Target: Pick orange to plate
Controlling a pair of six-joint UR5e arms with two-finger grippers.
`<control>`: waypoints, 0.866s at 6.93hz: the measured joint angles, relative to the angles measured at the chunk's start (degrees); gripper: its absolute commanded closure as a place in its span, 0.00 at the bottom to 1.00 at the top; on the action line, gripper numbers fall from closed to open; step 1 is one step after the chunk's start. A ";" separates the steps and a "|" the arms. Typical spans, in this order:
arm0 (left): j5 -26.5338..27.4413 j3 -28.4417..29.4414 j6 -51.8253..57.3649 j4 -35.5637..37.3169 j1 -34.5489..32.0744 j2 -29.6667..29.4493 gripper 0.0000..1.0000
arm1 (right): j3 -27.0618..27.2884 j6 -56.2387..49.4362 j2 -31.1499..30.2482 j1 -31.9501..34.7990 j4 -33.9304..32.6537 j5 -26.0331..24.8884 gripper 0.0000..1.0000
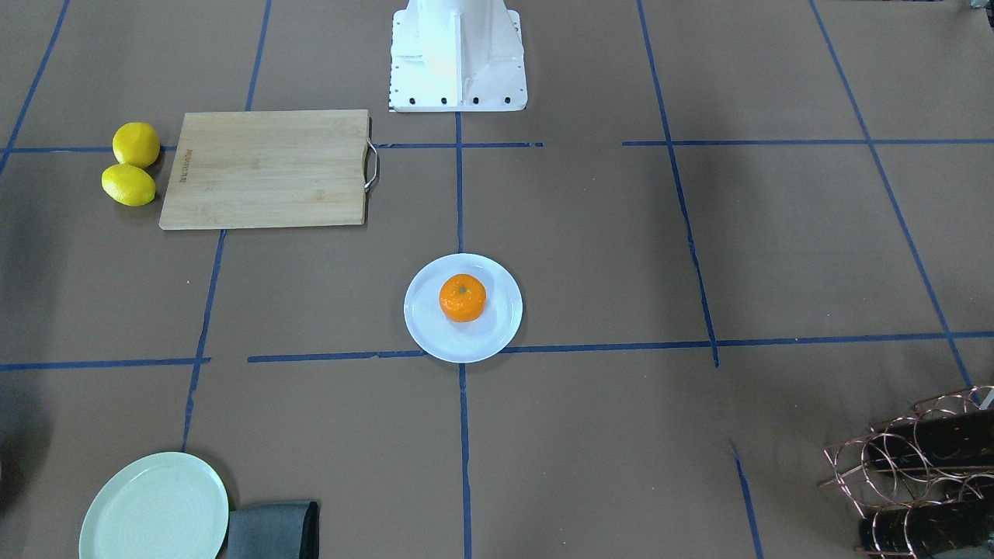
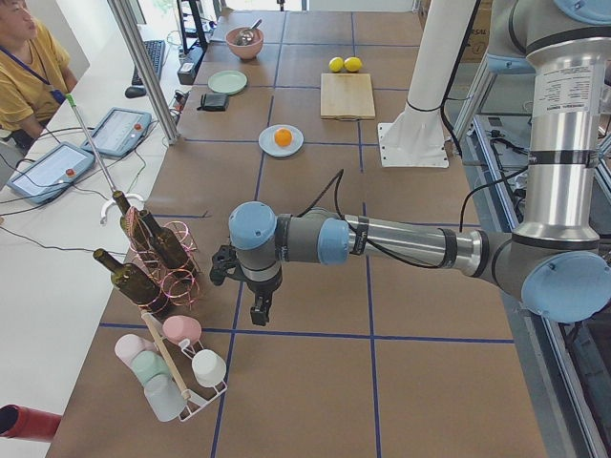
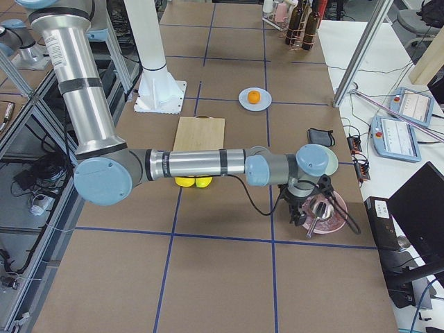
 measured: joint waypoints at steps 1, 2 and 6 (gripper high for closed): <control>0.01 0.06 0.02 -0.01 0.01 0.00 0.00 | 2.22 0.43 -2.07 1.51 -1.01 -0.19 0.00; 0.10 -0.02 0.04 -0.01 0.00 -0.01 0.00 | 5.45 1.28 -3.04 1.77 -3.05 -1.12 0.00; 0.15 -1.56 0.61 -0.10 -0.05 -0.08 0.00 | 10.24 7.02 -3.76 -1.96 -4.66 -6.80 0.00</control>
